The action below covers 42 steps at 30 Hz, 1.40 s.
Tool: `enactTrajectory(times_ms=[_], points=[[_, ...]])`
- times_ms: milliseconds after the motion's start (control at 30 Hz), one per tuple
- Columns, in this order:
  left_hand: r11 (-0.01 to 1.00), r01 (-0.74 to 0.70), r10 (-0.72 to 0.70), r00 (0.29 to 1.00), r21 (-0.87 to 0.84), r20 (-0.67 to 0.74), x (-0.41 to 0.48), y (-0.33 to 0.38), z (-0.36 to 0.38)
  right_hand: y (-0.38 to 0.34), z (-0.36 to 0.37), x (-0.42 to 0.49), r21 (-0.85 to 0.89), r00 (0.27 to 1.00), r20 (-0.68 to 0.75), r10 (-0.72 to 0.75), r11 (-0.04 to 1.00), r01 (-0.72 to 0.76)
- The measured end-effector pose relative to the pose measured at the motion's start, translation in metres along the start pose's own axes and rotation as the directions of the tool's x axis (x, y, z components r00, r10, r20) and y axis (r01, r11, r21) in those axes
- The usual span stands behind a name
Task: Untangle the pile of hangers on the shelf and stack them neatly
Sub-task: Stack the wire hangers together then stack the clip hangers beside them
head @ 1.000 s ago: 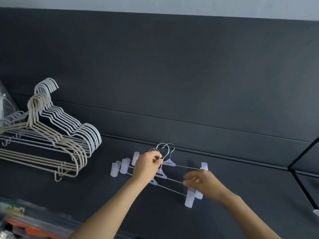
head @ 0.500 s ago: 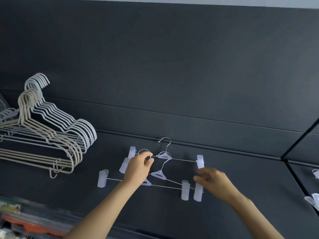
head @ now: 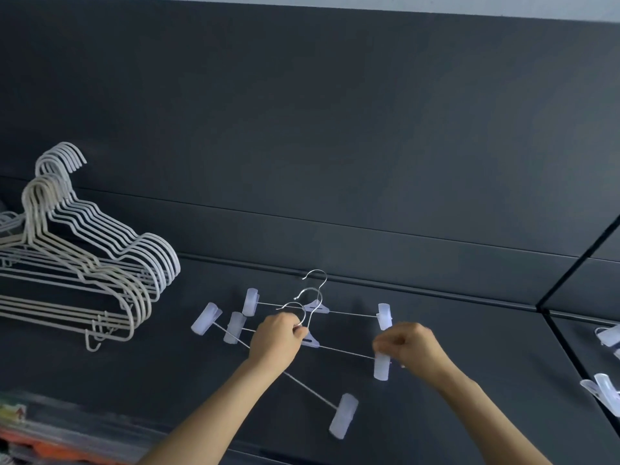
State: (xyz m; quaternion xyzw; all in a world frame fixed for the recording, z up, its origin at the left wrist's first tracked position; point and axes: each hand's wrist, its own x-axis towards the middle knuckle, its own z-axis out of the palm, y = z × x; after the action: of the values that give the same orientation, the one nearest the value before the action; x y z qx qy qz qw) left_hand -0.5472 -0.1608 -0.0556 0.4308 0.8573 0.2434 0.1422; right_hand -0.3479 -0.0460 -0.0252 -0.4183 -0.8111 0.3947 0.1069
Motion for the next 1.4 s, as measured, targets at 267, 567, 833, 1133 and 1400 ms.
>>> enactTrajectory(times_ms=[267,567,833,1133,1400], points=[[0.999,-0.009,0.006,0.995,-0.031,-0.104,0.004,-0.004,-0.008,-0.004,-0.007,0.047,-0.04,0.973,0.101,0.209,0.978,-0.206],[0.992,0.015,-0.034,0.988,-0.129,-0.147,0.012,-0.007,-0.007,0.006,0.004,0.048,-0.005,0.992,-0.018,0.122,0.993,-0.122],[0.994,0.048,-0.02,0.964,0.098,-0.266,0.018,-0.017,-0.017,0.01,0.006,0.051,-0.076,0.997,-0.033,0.064,0.995,-0.066],[0.977,0.023,0.025,0.975,0.21,-0.222,0.025,-0.036,-0.009,0.011,0.007,0.051,-0.179,0.998,-0.059,-0.03,0.984,0.019],[0.943,0.074,-0.02,0.986,0.324,-0.165,0.031,-0.022,-0.023,0.009,0.007,0.053,-0.312,1.0,-0.006,-0.011,0.95,0.009]])
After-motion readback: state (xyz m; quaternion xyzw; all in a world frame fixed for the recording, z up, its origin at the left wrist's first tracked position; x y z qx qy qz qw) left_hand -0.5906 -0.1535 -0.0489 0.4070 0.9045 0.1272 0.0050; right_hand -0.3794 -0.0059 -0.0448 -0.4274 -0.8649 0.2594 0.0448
